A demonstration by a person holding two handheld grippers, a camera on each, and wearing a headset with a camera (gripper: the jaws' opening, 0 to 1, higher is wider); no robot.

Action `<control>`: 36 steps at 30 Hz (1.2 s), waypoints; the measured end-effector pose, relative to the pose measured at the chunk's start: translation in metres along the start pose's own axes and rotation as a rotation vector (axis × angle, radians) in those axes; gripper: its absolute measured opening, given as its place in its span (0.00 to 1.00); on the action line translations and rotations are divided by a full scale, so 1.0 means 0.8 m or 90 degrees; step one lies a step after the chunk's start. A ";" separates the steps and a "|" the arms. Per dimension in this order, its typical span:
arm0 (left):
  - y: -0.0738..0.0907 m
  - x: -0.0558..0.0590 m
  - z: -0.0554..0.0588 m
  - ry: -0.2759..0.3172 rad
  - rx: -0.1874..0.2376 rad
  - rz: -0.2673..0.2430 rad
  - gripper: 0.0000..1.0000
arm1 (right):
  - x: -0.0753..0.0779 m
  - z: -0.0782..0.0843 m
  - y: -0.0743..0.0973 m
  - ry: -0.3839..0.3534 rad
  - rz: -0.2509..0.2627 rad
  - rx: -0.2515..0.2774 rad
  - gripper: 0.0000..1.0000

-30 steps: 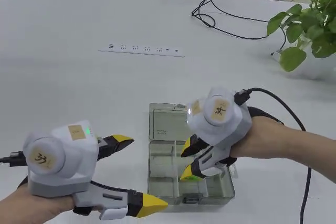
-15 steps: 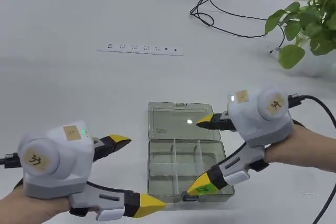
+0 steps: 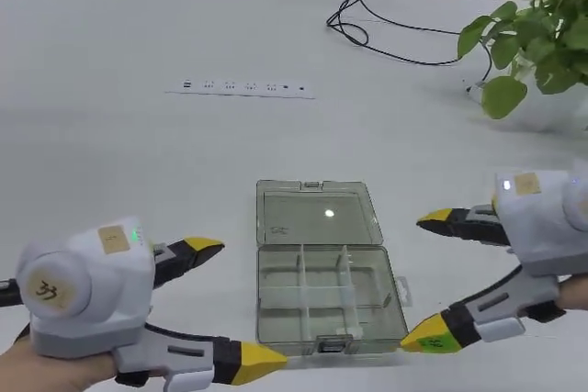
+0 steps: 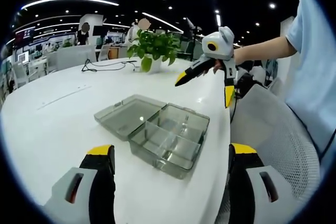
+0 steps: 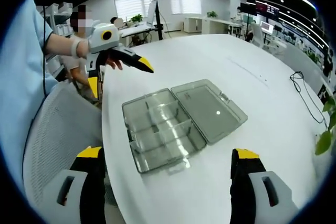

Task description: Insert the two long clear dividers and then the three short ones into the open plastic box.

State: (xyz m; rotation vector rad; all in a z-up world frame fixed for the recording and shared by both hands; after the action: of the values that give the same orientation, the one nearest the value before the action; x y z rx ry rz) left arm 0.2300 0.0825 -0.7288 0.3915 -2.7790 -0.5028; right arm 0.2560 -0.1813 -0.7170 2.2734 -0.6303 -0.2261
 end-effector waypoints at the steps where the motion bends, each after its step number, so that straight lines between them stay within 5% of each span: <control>1: 0.002 0.000 0.001 0.001 0.000 -0.002 0.91 | 0.006 0.007 0.006 0.000 0.011 -0.002 1.00; 8: 0.008 -0.003 0.004 0.008 -0.007 -0.007 0.91 | 0.033 0.055 0.037 -0.010 0.049 -0.068 1.00; 11: 0.008 -0.004 0.005 0.010 -0.009 -0.009 0.91 | 0.038 0.071 0.045 -0.026 0.048 -0.084 0.97; 17: 0.012 -0.007 0.004 0.011 -0.014 -0.014 0.90 | 0.050 0.104 0.056 0.039 0.045 -0.165 0.88; 20: 0.012 -0.008 0.003 0.012 -0.014 -0.015 0.90 | 0.056 0.119 0.059 0.006 0.037 -0.192 0.79; 25: 0.013 -0.007 0.004 0.013 -0.013 -0.020 0.89 | 0.063 0.135 0.062 0.017 0.031 -0.218 0.73; 27: 0.015 -0.007 0.005 0.014 -0.015 -0.022 0.89 | 0.067 0.147 0.064 0.040 0.023 -0.254 0.71; 32: 0.020 -0.007 0.008 0.017 -0.017 -0.027 0.88 | 0.075 0.157 0.063 0.160 0.005 -0.280 0.66; 36: 0.022 -0.005 0.011 0.019 -0.023 -0.028 0.88 | 0.078 0.161 0.061 0.161 -0.013 -0.303 0.60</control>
State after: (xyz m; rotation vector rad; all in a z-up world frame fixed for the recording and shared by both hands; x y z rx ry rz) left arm 0.2274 0.1021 -0.7311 0.4483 -2.7347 -0.5520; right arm 0.2479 -0.3226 -0.7712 1.8115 -0.3725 -0.0831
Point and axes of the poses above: the centre of the closed fingertips' face, and the gripper's own axes: y roughly backward along the fingers, x roughly to its right, z roughly out of its underside, the point moved 7 cm from there along y, roughly backward along the fingers, and after that the axes turned 9 degrees about z, right-handed, at the moved point
